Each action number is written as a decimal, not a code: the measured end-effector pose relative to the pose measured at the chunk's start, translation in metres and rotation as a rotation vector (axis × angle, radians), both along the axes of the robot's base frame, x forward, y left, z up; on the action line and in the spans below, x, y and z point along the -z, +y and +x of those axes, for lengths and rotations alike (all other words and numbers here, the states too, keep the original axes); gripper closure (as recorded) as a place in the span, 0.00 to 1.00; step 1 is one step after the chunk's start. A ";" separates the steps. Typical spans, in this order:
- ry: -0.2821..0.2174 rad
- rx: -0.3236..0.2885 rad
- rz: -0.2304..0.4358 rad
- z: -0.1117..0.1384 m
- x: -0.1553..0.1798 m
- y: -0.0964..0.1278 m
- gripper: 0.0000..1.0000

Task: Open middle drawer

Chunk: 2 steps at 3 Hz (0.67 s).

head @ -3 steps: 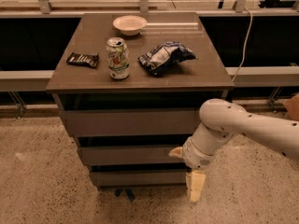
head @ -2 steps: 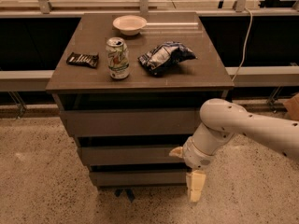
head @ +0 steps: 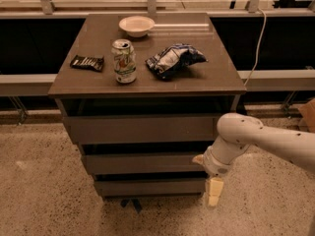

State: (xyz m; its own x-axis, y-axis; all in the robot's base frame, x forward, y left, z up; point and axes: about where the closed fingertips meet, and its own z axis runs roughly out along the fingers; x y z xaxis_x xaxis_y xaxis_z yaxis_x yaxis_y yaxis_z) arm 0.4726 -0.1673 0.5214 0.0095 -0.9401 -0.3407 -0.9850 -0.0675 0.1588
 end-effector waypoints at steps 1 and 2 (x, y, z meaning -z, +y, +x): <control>-0.010 0.024 -0.039 0.015 0.025 -0.014 0.00; -0.082 -0.001 -0.068 0.033 0.032 -0.013 0.00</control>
Offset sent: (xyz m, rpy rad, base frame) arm 0.0595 -0.0105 -0.0341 -0.1022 -0.1912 0.0284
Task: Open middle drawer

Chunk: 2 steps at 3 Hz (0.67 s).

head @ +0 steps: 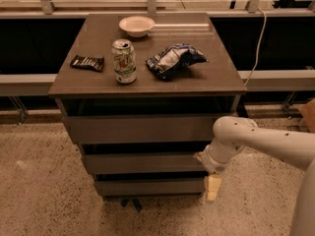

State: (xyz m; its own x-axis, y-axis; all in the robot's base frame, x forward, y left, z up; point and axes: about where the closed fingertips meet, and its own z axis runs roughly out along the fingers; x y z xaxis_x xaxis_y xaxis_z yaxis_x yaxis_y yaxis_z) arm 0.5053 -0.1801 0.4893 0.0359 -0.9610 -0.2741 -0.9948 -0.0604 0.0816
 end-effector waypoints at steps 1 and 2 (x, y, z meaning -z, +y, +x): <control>-0.099 -0.042 -0.034 0.011 -0.006 0.010 0.00; -0.163 -0.075 -0.075 0.013 0.001 0.018 0.00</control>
Offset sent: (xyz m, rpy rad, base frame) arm 0.0187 0.0285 -0.0051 -0.1327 -0.2479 0.1103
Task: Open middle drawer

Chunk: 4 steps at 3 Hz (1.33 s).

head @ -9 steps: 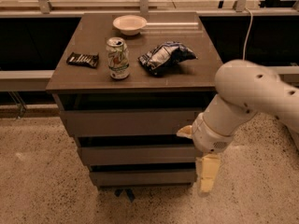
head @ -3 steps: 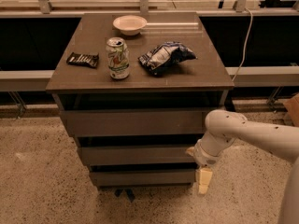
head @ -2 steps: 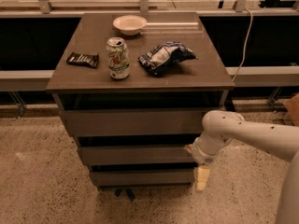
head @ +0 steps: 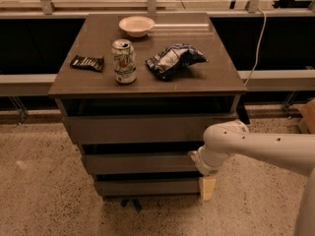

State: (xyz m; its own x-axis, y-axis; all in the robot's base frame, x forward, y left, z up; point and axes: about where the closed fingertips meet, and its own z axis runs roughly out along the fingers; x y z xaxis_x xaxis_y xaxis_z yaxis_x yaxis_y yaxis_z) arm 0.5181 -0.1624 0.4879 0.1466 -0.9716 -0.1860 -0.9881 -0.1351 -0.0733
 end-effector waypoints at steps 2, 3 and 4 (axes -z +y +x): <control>-0.035 -0.009 -0.024 0.001 0.011 -0.001 0.00; -0.120 -0.027 -0.046 0.005 0.034 -0.003 0.00; -0.182 -0.026 -0.037 0.010 0.041 -0.006 0.00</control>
Offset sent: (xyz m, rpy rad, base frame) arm 0.0082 -0.0056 -0.0399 -0.0977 -0.1495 0.0352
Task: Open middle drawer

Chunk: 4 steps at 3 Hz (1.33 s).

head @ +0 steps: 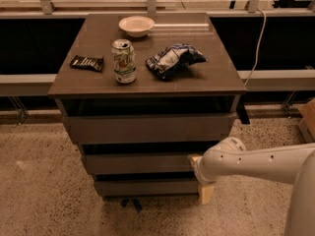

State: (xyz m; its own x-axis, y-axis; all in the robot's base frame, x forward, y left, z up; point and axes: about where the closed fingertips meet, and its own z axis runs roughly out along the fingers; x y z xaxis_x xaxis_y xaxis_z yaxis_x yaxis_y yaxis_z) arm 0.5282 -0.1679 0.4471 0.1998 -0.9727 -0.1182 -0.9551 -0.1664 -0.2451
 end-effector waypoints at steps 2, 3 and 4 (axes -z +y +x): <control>-0.138 0.024 0.077 0.012 -0.020 -0.006 0.00; -0.141 0.029 0.129 0.015 -0.022 -0.002 0.00; -0.125 0.015 0.177 0.021 -0.021 0.005 0.00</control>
Offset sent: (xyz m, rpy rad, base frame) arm 0.0184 -0.0099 0.0304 0.1197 -0.1896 -0.0361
